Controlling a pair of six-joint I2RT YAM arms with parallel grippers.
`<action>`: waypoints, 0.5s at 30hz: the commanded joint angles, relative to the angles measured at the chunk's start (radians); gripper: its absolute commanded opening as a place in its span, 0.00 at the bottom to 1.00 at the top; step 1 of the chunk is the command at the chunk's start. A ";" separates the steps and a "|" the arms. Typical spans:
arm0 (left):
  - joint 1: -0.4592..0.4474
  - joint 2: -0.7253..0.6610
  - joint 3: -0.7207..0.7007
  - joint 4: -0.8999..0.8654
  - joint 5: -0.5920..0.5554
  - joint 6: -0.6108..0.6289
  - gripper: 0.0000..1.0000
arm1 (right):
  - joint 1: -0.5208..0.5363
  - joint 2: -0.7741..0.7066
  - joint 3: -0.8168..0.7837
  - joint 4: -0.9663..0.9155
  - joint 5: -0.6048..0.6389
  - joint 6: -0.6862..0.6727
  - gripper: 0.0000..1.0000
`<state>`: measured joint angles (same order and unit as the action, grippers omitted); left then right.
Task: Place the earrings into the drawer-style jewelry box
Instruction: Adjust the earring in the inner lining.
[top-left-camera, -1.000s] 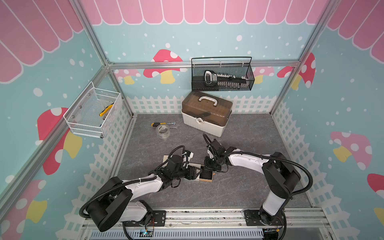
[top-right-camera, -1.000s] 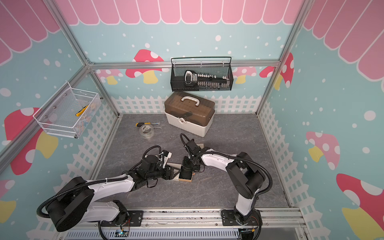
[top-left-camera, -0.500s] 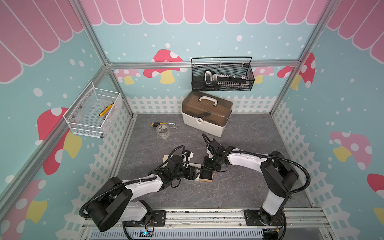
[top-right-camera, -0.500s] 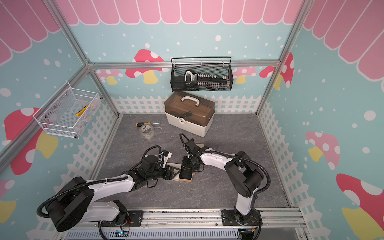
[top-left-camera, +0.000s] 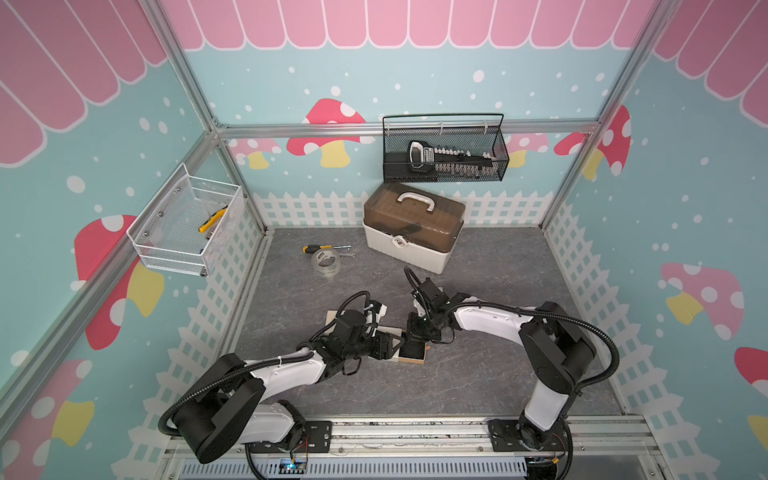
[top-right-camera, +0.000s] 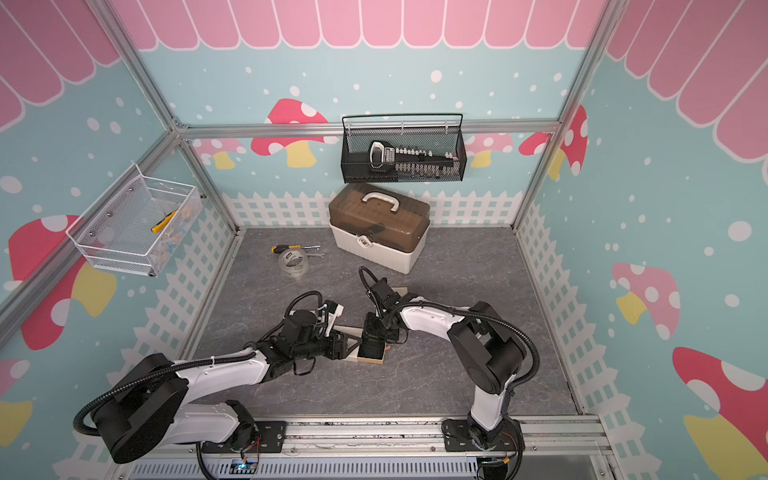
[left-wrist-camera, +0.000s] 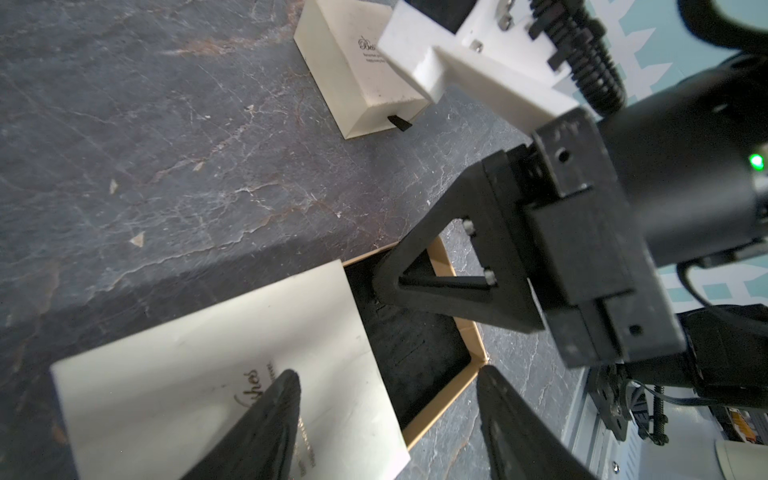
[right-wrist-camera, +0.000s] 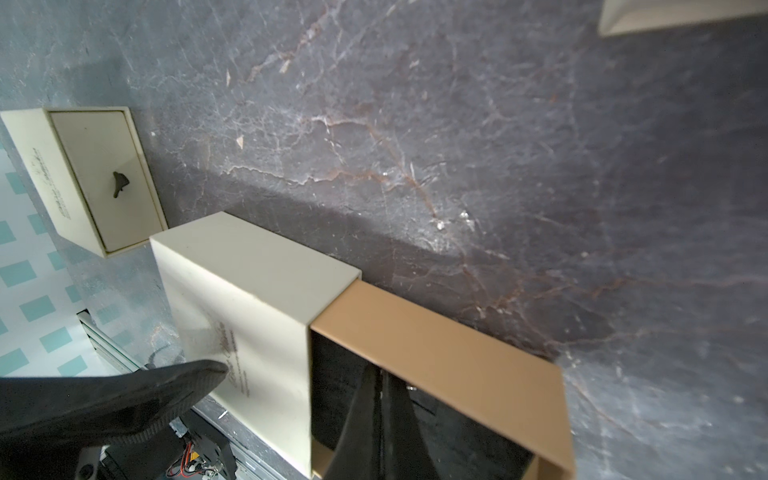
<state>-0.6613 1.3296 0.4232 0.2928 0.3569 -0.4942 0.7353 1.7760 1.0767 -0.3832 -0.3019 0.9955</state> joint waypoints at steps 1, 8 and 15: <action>0.008 -0.014 -0.008 0.012 0.014 0.000 0.68 | 0.010 -0.037 0.003 -0.019 0.022 0.014 0.00; -0.040 -0.025 0.006 0.004 0.015 0.037 0.69 | 0.010 -0.102 -0.029 -0.003 -0.004 0.041 0.00; -0.076 -0.026 0.018 -0.022 -0.033 0.057 0.69 | 0.010 -0.082 -0.052 0.027 -0.019 0.058 0.00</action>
<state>-0.7357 1.3201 0.4236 0.2802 0.3508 -0.4633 0.7353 1.6836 1.0393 -0.3664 -0.3145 1.0290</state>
